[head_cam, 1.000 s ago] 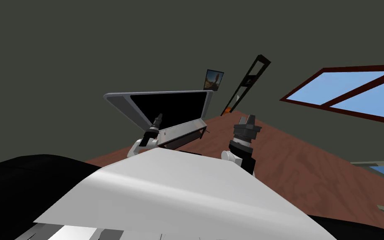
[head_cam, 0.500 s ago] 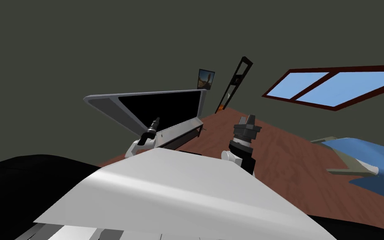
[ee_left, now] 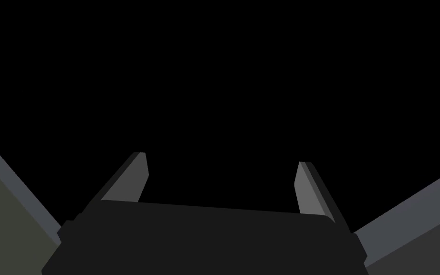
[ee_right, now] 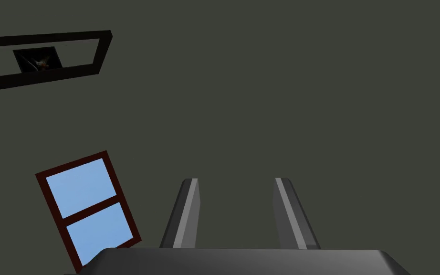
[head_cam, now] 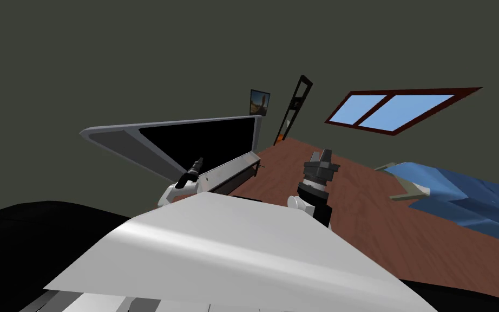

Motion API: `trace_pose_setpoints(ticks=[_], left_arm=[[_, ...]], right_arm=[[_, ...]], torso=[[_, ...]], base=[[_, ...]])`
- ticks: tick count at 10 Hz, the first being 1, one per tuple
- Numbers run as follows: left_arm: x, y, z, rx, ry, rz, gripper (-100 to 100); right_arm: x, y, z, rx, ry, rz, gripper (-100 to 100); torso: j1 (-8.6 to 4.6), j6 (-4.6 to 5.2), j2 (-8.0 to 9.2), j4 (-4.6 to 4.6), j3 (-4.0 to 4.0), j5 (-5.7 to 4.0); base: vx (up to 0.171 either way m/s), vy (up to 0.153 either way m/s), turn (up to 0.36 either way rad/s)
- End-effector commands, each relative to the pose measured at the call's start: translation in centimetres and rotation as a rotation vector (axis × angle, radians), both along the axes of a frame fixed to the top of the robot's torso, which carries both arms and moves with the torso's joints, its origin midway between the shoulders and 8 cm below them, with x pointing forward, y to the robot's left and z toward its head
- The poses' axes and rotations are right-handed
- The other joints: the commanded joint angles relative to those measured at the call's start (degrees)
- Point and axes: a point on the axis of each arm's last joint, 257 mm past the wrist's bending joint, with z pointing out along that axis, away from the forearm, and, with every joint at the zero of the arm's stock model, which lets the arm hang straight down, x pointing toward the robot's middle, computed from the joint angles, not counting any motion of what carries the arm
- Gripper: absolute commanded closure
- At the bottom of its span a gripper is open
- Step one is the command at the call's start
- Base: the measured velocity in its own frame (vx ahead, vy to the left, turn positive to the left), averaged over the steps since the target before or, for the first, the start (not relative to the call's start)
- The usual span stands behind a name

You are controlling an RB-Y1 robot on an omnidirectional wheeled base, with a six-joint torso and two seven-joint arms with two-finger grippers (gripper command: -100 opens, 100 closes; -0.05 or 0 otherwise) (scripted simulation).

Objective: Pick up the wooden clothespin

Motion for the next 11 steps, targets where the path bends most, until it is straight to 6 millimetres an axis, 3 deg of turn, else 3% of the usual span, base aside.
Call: trace_pose_setpoints(ticks=[1,2,5,6,8,10,11], left_arm=[[-0.9,0.8,-1.8,-0.014,0.055,0.030,-100],[-2.1,2.4,-3.6,-0.021,0.108,0.068,-100],[-3.8,3.9,-6.5,-0.052,0.201,0.117,-100],[-5.2,5.0,-8.3,-0.070,0.257,0.151,-100],[-6.8,5.9,-10.4,-0.098,0.327,0.186,-100],[-7.2,5.9,-11.0,-0.108,0.344,0.191,-100],[-8.9,6.5,-13.1,-0.139,0.411,0.221,-100]], right_arm=[[0.0,0.0,0.0,0.000,0.000,0.000,0],[0.0,0.0,0.0,0.000,0.000,0.000,0],[0.0,0.0,0.0,0.000,0.000,0.000,0],[0.0,0.0,0.0,0.000,0.000,0.000,0],[0.0,0.0,0.0,0.000,0.000,0.000,0],[0.0,0.0,0.0,0.000,0.000,0.000,0],[0.0,0.0,0.0,0.000,0.000,0.000,0]], torso=[[0.00,0.00,0.00,0.00,0.00,0.00],[-0.03,-0.05,-0.04,-0.01,-0.02,0.01],[0.02,-0.01,-0.05,-0.01,-0.03,0.01],[-0.01,-0.05,-0.06,-0.01,-0.03,0.01],[-0.03,-0.06,-0.07,-0.02,-0.04,0.00],[0.03,-0.06,-0.09,-0.02,-0.05,0.01],[-0.04,-0.07,-0.14,-0.03,-0.08,0.00]], base=[[-0.029,0.040,-0.134],[-0.029,0.043,-0.221],[-0.027,0.045,-0.192],[-0.028,0.036,-0.239],[-0.028,0.042,-0.162],[-0.014,0.038,-0.091],[-0.016,0.034,-0.253]])
